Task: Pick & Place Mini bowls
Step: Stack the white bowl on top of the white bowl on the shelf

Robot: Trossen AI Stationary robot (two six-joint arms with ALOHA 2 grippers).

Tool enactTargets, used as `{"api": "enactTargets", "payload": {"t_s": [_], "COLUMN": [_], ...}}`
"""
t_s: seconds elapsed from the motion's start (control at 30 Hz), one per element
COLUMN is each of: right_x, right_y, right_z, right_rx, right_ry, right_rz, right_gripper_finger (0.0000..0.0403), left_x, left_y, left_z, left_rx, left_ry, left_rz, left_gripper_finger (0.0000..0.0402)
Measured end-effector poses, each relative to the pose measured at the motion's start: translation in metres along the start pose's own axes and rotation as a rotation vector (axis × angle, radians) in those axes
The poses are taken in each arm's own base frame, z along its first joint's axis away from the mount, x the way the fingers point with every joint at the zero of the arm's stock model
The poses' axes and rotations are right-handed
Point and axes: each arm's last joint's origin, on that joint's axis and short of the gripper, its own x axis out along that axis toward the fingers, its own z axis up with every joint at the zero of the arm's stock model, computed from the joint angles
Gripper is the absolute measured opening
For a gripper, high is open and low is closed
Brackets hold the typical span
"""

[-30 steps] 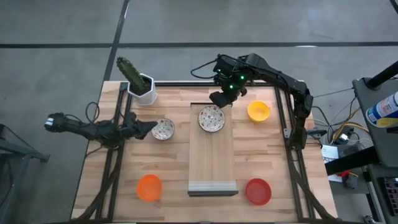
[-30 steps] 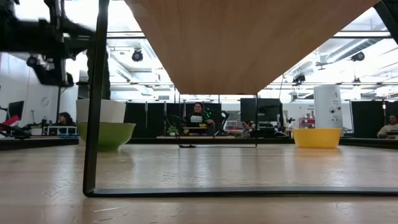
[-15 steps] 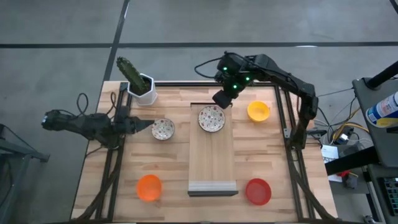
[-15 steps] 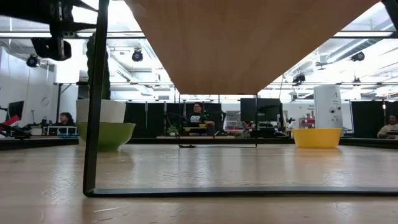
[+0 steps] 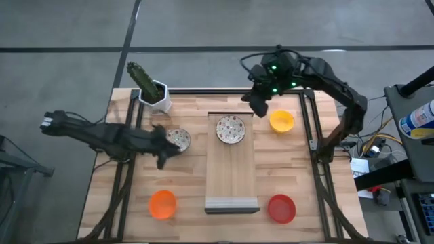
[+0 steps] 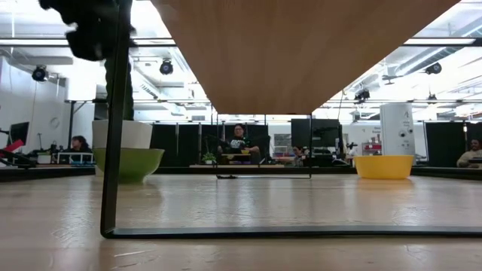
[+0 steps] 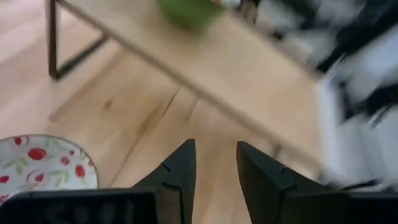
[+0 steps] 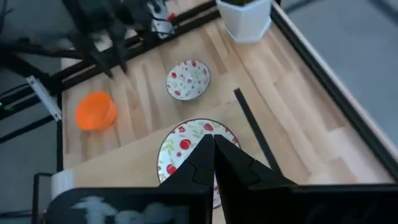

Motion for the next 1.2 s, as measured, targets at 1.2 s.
{"api": "enactTargets", "payload": {"t_s": [1.2], "right_x": [-0.019], "right_y": [-0.001], "right_z": [-0.021], "right_rx": [-0.111], "right_ry": [0.052], "right_rz": [-0.009], "right_gripper_finger": [0.0008], "left_x": [0.082], "left_y": [0.021], "left_z": [-0.039], "left_rx": [0.428], "left_ry": [0.43], "left_rz": [0.494], "left_gripper_finger": [0.0108]}}
